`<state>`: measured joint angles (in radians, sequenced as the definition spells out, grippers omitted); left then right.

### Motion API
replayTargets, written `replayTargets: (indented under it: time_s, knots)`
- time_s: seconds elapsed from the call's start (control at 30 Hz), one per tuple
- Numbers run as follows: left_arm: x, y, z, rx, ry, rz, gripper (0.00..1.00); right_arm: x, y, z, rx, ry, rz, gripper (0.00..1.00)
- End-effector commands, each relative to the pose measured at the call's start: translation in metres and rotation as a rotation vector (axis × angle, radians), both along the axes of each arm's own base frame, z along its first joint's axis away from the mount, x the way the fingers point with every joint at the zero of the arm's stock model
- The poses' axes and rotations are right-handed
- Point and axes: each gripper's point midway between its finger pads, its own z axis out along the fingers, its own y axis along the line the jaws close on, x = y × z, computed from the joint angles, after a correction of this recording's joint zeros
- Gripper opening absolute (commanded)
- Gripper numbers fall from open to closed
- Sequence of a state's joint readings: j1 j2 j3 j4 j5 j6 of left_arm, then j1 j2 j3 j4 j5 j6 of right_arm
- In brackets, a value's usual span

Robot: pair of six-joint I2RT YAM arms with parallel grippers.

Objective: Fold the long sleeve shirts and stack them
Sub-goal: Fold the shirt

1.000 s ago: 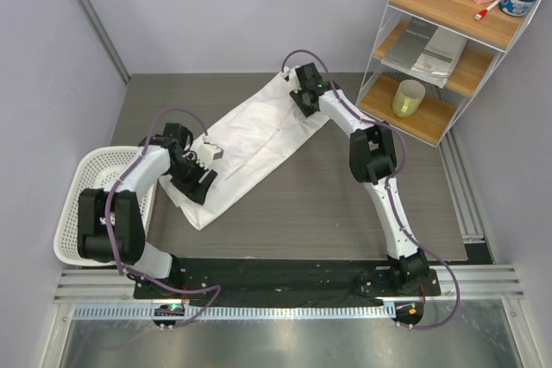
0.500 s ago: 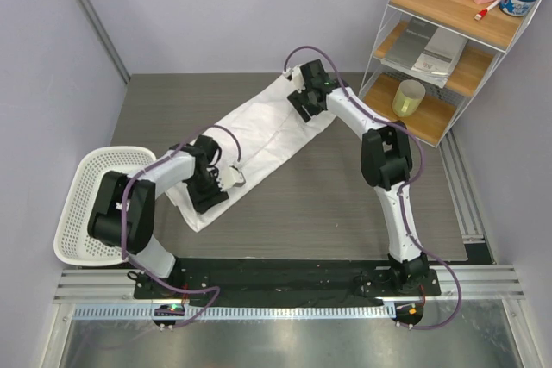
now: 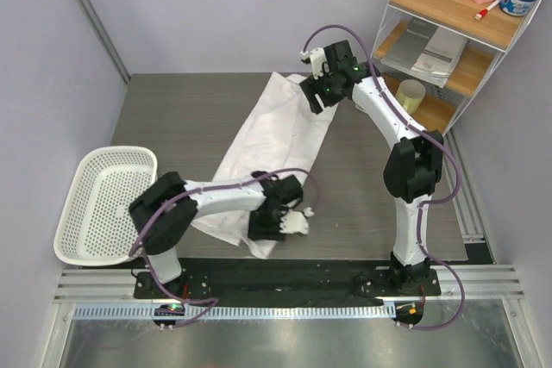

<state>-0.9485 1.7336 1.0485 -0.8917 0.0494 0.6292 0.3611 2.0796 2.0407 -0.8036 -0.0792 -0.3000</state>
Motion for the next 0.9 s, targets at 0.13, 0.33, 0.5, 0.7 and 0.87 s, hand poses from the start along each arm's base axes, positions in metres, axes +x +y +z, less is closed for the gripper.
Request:
replayTargets:
  time_s: [0.13,0.33,0.5,0.7,0.87]
  knots:
    - [-0.055,-0.135,0.082,-0.403,0.239,0.099,0.57,-0.026,-0.024,-0.040,0.033,0.203,-0.019,0.72]
    - [0.001,-0.087,0.122,-0.607,0.163,0.305,0.60,-0.032,-0.007,-0.074,0.085,0.292,-0.002,0.59]
    - [0.055,-0.030,0.111,-0.610,0.077,0.549,0.59,-0.023,0.003,-0.111,0.070,0.325,-0.021,0.36]
    - [0.076,-0.005,0.085,-0.550,0.055,0.658,0.55,-0.006,-0.001,-0.163,-0.034,0.319,-0.057,0.31]
    - [0.063,0.002,0.056,-0.486,0.109,0.655,0.54,0.012,0.004,-0.183,-0.092,0.285,-0.042,0.31]
